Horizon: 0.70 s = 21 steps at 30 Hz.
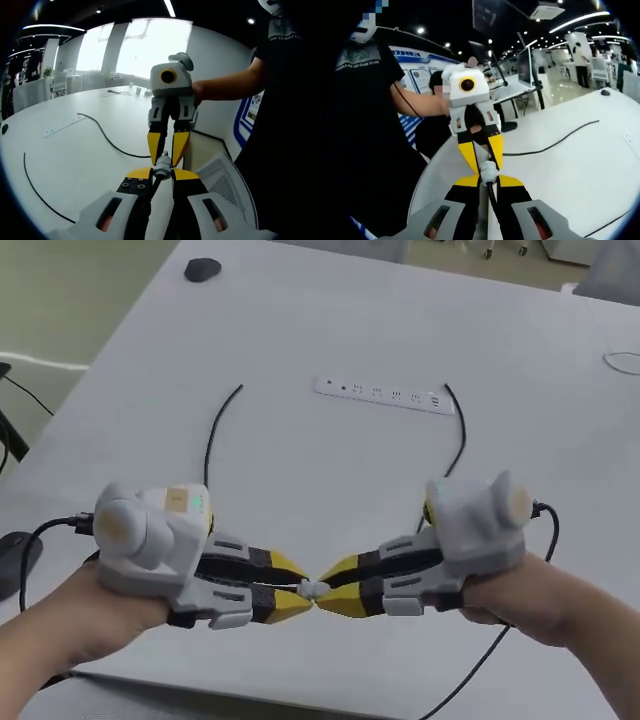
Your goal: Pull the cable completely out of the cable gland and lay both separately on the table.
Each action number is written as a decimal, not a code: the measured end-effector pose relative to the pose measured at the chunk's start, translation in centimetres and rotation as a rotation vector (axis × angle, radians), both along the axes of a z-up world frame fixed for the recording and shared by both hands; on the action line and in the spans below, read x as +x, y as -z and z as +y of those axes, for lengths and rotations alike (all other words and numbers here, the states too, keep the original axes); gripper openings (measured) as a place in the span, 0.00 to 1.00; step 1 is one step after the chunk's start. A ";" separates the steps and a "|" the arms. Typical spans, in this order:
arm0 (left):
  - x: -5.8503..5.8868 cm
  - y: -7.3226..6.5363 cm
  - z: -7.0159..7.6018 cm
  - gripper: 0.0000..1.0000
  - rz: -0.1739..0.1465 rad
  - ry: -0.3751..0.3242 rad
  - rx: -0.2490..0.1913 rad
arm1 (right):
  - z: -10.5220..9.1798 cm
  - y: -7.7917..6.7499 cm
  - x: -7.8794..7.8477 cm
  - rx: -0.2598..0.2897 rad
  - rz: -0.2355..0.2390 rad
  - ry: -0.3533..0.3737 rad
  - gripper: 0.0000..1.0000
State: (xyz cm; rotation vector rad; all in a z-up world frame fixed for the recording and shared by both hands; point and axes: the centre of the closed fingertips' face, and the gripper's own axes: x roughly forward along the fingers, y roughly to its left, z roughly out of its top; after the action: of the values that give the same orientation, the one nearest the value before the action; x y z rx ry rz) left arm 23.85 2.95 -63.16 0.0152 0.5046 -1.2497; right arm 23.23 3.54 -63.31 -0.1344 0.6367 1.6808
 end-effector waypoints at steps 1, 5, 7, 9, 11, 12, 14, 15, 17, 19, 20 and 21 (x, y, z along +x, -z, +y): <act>0.0 0.0 0.0 0.14 0.001 -0.002 0.000 | 0.0 0.0 0.0 0.000 -0.021 0.000 0.07; 0.1 0.0 0.0 0.14 0.028 -0.007 -0.016 | 0.0 0.0 -0.1 0.006 -0.154 -0.012 0.07; 0.0 0.0 0.0 0.14 0.052 -0.007 -0.028 | -0.1 0.0 -0.3 0.001 -0.207 -0.024 0.07; -0.1 0.0 -0.1 0.15 0.076 -0.007 -0.038 | -0.1 0.0 -0.5 0.000 -0.266 -0.043 0.07; -0.1 0.1 -0.2 0.15 0.078 -0.009 -0.037 | -0.2 0.2 -0.3 -0.017 -0.327 -0.045 0.07; -0.1 0.2 -0.2 0.15 0.080 -0.008 -0.036 | -0.2 0.3 -0.5 -0.023 -0.350 -0.057 0.07; -0.3 0.2 -0.2 0.15 0.088 -0.005 -0.034 | -0.2 0.4 -0.7 -0.032 -0.393 -0.069 0.07; -0.3 0.3 -0.3 0.15 0.090 -0.002 -0.034 | -0.2 0.4 -0.9 -0.031 -0.381 -0.065 0.07; -0.4 0.3 -0.3 0.15 0.091 -0.001 -0.036 | -0.3 0.4 -0.7 -0.032 -0.380 -0.060 0.07; -0.3 0.3 -0.4 0.15 0.091 -0.002 -0.036 | -0.3 0.5 -0.6 -0.038 -0.363 -0.041 0.07; -0.3 0.3 -0.4 0.15 0.090 -0.004 -0.036 | -0.3 0.5 -0.5 -0.036 -0.366 -0.040 0.08; -0.3 0.3 -0.4 0.15 0.090 -0.001 -0.035 | -0.4 0.5 -0.4 -0.037 -0.359 -0.040 0.08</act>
State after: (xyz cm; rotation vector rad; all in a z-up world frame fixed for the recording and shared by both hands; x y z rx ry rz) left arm 23.59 2.51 -63.45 -0.0707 0.5607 -1.2622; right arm 22.79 3.16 -63.85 -0.4671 0.3965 1.6304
